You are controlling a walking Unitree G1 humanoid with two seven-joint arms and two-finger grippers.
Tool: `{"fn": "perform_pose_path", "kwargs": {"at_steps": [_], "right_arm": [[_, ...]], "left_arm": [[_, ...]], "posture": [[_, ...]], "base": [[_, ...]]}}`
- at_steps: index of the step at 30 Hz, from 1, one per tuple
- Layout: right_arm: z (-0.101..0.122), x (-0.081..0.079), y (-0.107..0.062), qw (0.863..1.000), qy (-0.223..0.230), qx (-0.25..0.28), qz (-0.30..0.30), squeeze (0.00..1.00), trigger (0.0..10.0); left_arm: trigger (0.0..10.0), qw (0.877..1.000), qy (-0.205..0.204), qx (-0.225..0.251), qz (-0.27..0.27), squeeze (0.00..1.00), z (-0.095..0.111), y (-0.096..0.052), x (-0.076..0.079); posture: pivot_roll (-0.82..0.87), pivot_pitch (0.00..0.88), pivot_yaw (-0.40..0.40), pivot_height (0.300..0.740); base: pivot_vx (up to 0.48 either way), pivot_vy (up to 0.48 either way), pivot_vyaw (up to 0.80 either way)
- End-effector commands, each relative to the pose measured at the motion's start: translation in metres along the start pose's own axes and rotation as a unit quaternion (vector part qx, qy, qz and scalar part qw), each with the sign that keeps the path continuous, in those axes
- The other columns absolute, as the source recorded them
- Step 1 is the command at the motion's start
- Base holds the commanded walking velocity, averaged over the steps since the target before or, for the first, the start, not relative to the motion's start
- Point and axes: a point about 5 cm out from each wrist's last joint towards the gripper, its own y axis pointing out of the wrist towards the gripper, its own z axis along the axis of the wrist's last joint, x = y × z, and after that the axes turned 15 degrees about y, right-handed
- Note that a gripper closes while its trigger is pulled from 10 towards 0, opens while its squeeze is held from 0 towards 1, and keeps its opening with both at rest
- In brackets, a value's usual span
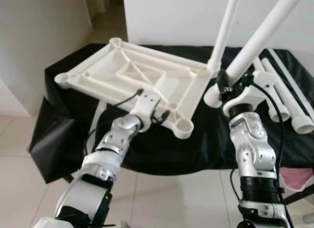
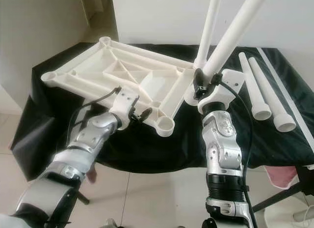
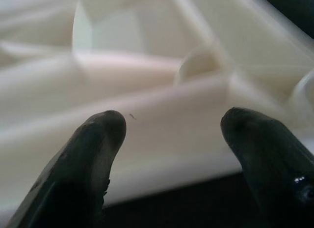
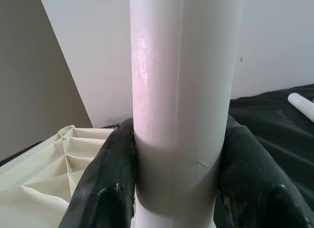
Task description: Building children table
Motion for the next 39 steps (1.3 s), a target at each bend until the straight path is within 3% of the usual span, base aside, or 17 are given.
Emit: {"fn": "perform_pose_path", "kwargs": {"at_steps": [1, 4, 5, 7, 12, 21, 28, 33, 35, 39], "right_arm": [[0.007, -0.005, 0.003, 1.0, -0.002, 0.014, 0.009, 0.0, 10.0], [0.007, -0.005, 0.003, 1.0, -0.003, 0.014, 0.009, 0.0, 10.0], [0.008, -0.005, 0.003, 1.0, -0.004, 0.014, 0.007, 0.0, 10.0], [0.008, -0.005, 0.003, 1.0, -0.005, 0.014, 0.007, 0.0, 10.0], [0.007, -0.006, 0.004, 1.0, -0.005, 0.012, 0.008, 0.0, 10.0], [0.004, -0.006, 0.003, 1.0, -0.005, 0.004, 0.011, 0.0, 10.0], [0.003, -0.008, 0.003, 1.0, -0.006, 0.001, 0.011, 0.0, 10.0], [0.003, -0.007, 0.004, 1.0, -0.007, 0.0, 0.009, 0.0, 10.0], [0.003, -0.007, 0.004, 1.0, -0.008, 0.0, 0.009, 0.0, 10.0], [0.003, -0.006, 0.004, 1.0, -0.009, 0.0, 0.008, 0.0, 10.0]], "left_arm": [[10.0, 0.984, 0.025, -0.081, 0.156, 0.0, -0.016, -0.004, -0.015], [10.0, 0.982, 0.047, -0.085, 0.162, 0.0, -0.016, -0.003, -0.015], [10.0, 0.984, 0.07, -0.077, 0.148, 0.0, -0.012, 0.0, -0.009], [10.0, 0.985, 0.078, -0.072, 0.137, 0.0, -0.01, 0.001, -0.005], [10.0, 0.992, 0.119, -0.018, 0.048, 0.0, 0.004, 0.008, 0.026], [10.0, 0.992, 0.115, 0.035, -0.028, 0.0, 0.026, 0.018, 0.062], [10.0, 0.985, 0.15, 0.063, -0.055, 0.0, 0.044, 0.024, 0.091], [10.0, 0.974, 0.182, 0.097, -0.099, 0.0, 0.06, 0.026, 0.12], [10.0, 0.972, 0.186, 0.103, -0.101, 0.0, 0.063, 0.026, 0.123], [10.0, 0.978, 0.149, 0.114, -0.094, 0.0, 0.072, 0.026, 0.117]], "posture": [[-0.08, 0.009, -0.026, 0.74], [-0.08, 0.011, -0.026, 0.74], [-0.08, 0.011, -0.025, 0.74], [-0.08, 0.011, -0.025, 0.74], [-0.08, 0.006, -0.026, 0.74], [-0.08, 0.0, -0.024, 0.74], [-0.09, 0.0, -0.021, 0.74], [-0.09, 0.0, -0.017, 0.74], [-0.1, 0.0, -0.016, 0.74], [-0.1, 0.0, -0.012, 0.74]], "base": [[0.0, 0.0, 0.0], [0.0, 0.0, 0.0], [0.0, 0.0, 0.0], [0.0, 0.0, 0.0], [0.0, 0.0, 0.0], [0.0, 0.0, 0.0], [0.0, 0.0, 0.0], [0.0, 0.0, 0.0], [0.0, 0.0, 0.0], [0.0, 0.0, 0.0]]}}
